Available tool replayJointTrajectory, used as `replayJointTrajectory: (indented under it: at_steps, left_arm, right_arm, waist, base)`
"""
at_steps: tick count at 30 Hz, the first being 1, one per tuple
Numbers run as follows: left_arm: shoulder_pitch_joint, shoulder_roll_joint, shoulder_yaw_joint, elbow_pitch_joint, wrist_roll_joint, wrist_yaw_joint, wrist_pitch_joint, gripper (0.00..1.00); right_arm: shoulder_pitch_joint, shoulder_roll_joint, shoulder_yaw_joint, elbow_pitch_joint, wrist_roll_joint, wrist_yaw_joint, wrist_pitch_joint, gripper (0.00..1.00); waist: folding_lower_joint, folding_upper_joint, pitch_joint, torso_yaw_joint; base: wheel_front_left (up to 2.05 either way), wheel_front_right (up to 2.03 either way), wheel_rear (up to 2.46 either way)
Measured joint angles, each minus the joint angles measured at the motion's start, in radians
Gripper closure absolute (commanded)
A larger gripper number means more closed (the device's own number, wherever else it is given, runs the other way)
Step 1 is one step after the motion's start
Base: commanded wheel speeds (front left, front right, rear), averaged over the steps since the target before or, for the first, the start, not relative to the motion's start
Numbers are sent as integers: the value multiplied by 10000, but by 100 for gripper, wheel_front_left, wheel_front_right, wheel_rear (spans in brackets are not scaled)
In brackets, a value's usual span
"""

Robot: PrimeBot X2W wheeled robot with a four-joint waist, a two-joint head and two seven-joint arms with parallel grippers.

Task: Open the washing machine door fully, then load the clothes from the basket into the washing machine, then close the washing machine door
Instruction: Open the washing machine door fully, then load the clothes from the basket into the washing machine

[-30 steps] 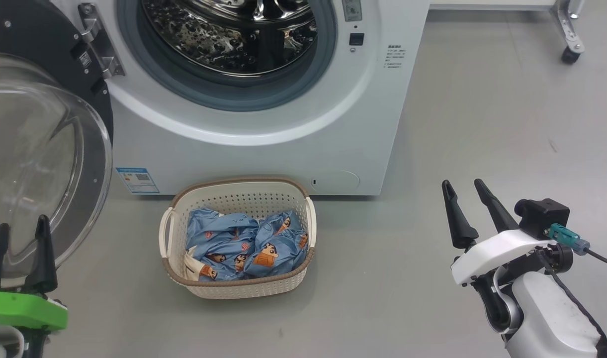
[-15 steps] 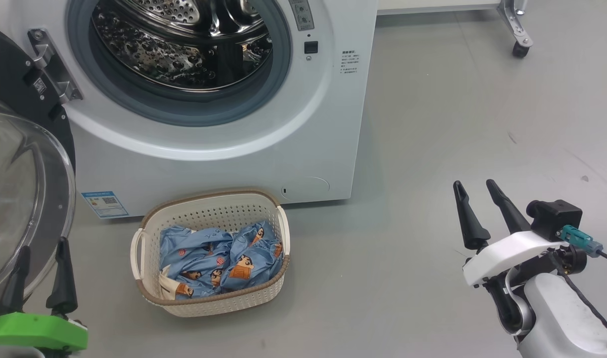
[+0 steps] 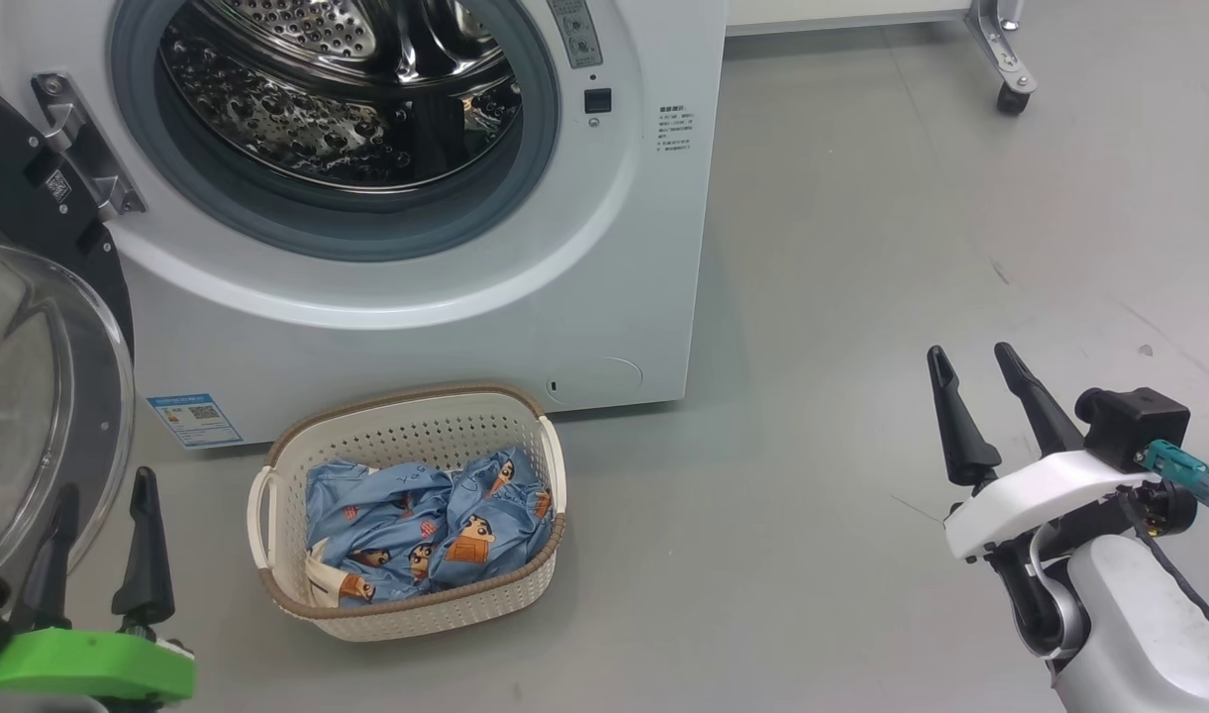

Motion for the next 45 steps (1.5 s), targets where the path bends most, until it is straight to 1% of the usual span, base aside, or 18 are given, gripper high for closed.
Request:
replayJointTrajectory:
  at_steps: [22,32,45]
  left_arm:
    - [294,-232,270,-483,196,-12,-25,0]
    - [314,-242,290,-516,288,-25,-25,0]
    - [350,-295,357,-546,391,-102,-25,0]
  right_arm:
    - [33,-27,-8,-205,-33,0,0,0]
    - [187,-27,-6,-222,-33,0,0,0]
    - [218,-38,31,-253,-31,0,0,0]
  waist:
    - [0,0,27,-2]
    - [0,0,24,38]
    - [0,0,73,106]
  base:
    - [0,0,0]
    - [2,-2,0]
    - [44,-44,0]
